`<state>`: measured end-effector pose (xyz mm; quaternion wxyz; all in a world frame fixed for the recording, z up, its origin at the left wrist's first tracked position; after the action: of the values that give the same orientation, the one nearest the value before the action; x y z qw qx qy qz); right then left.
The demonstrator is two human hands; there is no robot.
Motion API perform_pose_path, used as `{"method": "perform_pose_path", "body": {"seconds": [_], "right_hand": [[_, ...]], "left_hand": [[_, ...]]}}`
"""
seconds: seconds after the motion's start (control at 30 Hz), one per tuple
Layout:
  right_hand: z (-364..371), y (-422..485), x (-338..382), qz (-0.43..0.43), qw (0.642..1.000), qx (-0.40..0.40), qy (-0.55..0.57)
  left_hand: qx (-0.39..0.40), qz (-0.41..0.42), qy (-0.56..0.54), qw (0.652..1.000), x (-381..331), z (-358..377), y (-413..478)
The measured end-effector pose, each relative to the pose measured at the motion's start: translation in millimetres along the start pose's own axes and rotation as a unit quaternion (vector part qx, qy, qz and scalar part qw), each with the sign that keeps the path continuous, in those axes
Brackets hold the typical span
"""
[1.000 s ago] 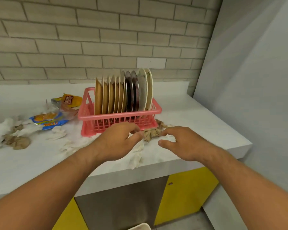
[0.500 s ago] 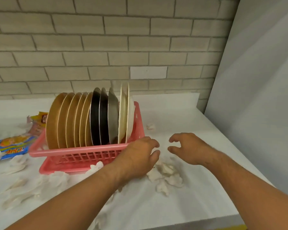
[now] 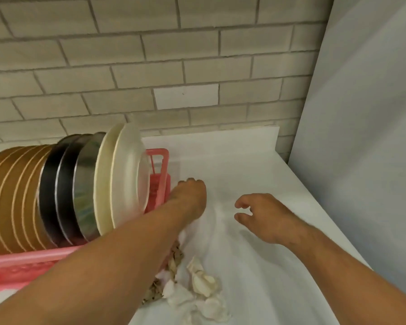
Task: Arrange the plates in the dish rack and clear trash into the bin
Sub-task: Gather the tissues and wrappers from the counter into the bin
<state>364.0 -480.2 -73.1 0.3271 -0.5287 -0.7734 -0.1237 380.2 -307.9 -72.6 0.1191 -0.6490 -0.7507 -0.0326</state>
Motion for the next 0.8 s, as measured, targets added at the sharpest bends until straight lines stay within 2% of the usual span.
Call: {"method": "perform_pose_path", "body": {"seconds": [0.1,0.27,0.4,0.53,0.6,0.7,0.8], "right_hand": [[3.0,7.2,-20.4,-0.002,1.0,0.006,0.011],[6.1,20.5,-36.9,-0.013,1.0,0.009,0.025],[7.8,33.9,-36.2,-0.026,0.999,0.004,0.04],[12.3,57.1,-22.1,-0.047,0.997,-0.009,0.063],[19.4,70.1,-8.1,-0.06,0.996,0.004,0.069],[40.6,92.8,18.9,-0.077,0.994,0.052,0.06],[59.5,109.6,52.9,-0.116,0.989,0.088,0.021]], "left_hand": [[0.04,-0.017,0.042,0.998,-1.0,8.5,31.7],[0.106,-0.045,0.021,0.993,-3.0,33.7,57.0],[0.066,-0.026,0.004,0.998,-14.5,36.2,48.7],[0.063,-0.02,-0.035,0.997,-30.9,28.4,5.8],[0.047,0.02,0.029,0.998,-35.1,17.9,-23.0],[-0.005,0.132,0.145,0.981,-37.5,1.8,-62.0],[-0.075,0.161,0.14,0.974,-21.1,-12.8,-82.3]]}}
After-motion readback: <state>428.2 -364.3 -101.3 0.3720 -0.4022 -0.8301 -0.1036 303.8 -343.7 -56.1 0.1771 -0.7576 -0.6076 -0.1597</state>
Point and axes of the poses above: each hand's wrist, its own y-axis towards the middle knuckle, its own z-axis out of the palm, x = y × z, the point moved 7 cm from there along y, towards the middle knuckle, and after that the axes turned 12 degrees about y, right-handed, at the moved point
